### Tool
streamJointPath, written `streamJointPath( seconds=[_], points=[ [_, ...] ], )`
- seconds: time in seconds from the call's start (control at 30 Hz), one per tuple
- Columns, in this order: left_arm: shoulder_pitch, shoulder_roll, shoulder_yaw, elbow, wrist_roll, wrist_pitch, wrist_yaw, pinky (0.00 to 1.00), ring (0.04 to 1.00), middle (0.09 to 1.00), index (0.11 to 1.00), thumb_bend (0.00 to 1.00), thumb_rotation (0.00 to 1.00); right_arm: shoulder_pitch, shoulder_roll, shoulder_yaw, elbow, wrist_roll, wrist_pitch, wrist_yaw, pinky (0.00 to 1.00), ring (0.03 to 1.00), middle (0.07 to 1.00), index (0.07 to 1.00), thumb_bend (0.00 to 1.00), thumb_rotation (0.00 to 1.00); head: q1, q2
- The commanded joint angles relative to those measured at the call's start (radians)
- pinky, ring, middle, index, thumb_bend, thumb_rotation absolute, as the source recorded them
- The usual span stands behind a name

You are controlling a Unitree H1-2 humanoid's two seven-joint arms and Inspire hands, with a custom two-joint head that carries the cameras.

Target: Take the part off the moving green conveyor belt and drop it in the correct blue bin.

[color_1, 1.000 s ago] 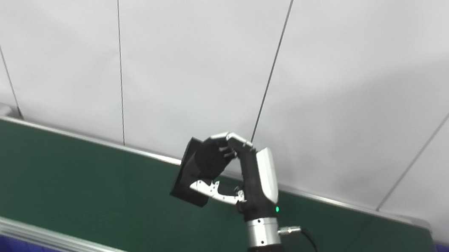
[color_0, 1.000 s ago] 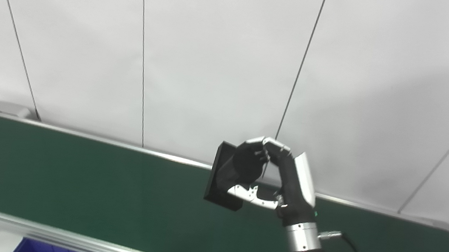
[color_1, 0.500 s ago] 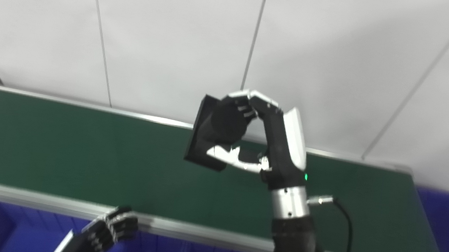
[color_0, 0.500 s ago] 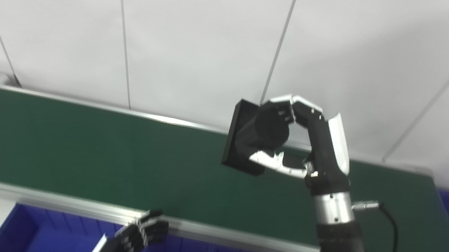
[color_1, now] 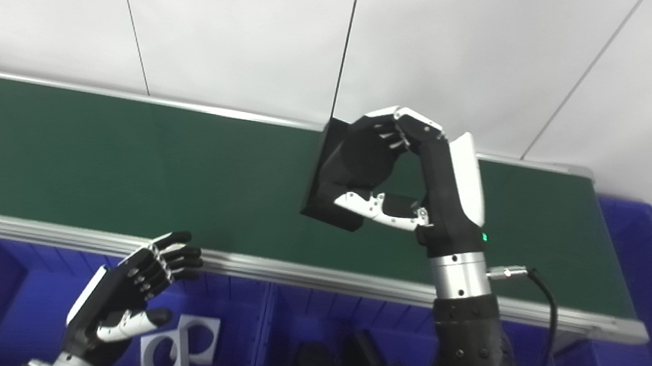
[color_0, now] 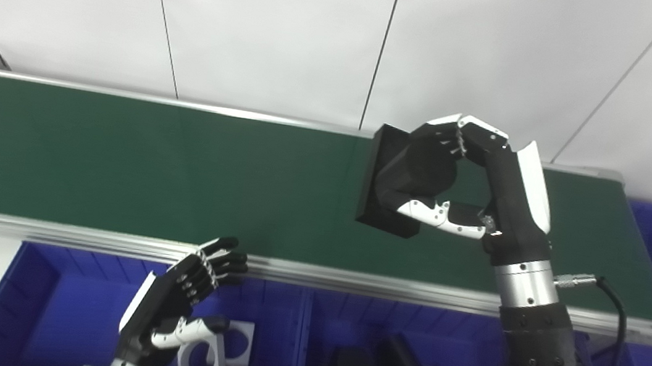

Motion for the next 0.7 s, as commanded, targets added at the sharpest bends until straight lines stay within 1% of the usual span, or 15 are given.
streamJointPath(
  seconds=[0.0,0.03,0.13,0.17,0.2,0.4,0.43,0.47,0.57,0.63,0.67],
  points=[
    [-0.004,-0.002,-0.004,-0.047,-0.002,-0.003,0.014,0.70,0.726,0.744,0.798,0.92,0.38,-0.012,0.000,-0.024,-0.066,0.011,0.008,-0.017,0.33,0.442,0.496,0.533,0.50,0.00,0.000,0.027],
    [-0.002,-0.002,-0.005,-0.057,0.004,0.002,0.019,0.70,0.728,0.748,0.797,0.93,0.39,-0.003,0.000,-0.033,-0.079,0.015,0.015,-0.018,0.33,0.442,0.497,0.532,0.50,0.00,0.000,0.039],
    [0.000,0.000,-0.008,-0.067,0.010,0.007,0.027,0.69,0.726,0.750,0.798,0.94,0.40,0.007,0.002,-0.045,-0.095,0.019,0.021,-0.014,0.33,0.442,0.500,0.530,0.50,0.00,0.000,0.039],
    [0.001,0.001,-0.010,-0.077,0.007,0.016,0.028,0.69,0.726,0.750,0.797,0.94,0.40,0.021,0.003,-0.052,-0.111,0.023,0.028,-0.014,0.33,0.443,0.500,0.530,0.50,0.00,-0.011,0.056],
    [0.003,0.002,-0.013,-0.087,0.006,0.023,0.030,0.69,0.726,0.750,0.798,0.93,0.40,0.033,0.004,-0.059,-0.126,0.027,0.036,-0.013,0.33,0.444,0.501,0.528,0.50,0.00,-0.013,0.063],
    [0.007,0.002,-0.019,-0.119,0.006,0.056,0.035,0.68,0.715,0.744,0.796,0.94,0.42,0.096,0.003,-0.076,-0.174,0.030,0.055,-0.007,0.33,0.446,0.507,0.524,0.50,0.00,-0.019,0.075],
    [0.007,0.002,-0.019,-0.120,0.006,0.058,0.035,0.68,0.716,0.744,0.796,0.94,0.42,0.100,0.003,-0.076,-0.175,0.031,0.055,-0.006,0.33,0.446,0.507,0.524,0.50,0.00,-0.019,0.075],
    [0.008,0.001,-0.019,-0.125,0.007,0.063,0.038,0.68,0.716,0.744,0.796,0.94,0.42,0.119,-0.002,-0.079,-0.174,0.035,0.046,-0.005,0.33,0.446,0.507,0.524,0.50,0.00,-0.026,0.083],
    [0.008,-0.001,-0.020,-0.135,0.003,0.073,0.041,0.67,0.707,0.740,0.794,0.95,0.41,0.173,-0.018,-0.080,-0.168,0.032,0.024,-0.002,0.32,0.444,0.510,0.527,0.50,0.00,-0.029,0.083],
    [0.008,-0.001,-0.020,-0.136,0.001,0.075,0.041,0.67,0.704,0.738,0.794,0.94,0.41,0.186,-0.023,-0.079,-0.167,0.028,0.020,-0.002,0.32,0.443,0.509,0.529,0.50,0.00,-0.029,0.083],
    [0.008,-0.001,-0.020,-0.141,0.004,0.080,0.043,0.67,0.703,0.737,0.794,0.94,0.41,0.202,-0.023,-0.077,-0.168,0.027,0.023,-0.002,0.32,0.442,0.508,0.529,0.50,0.00,-0.050,0.088]
  ],
)
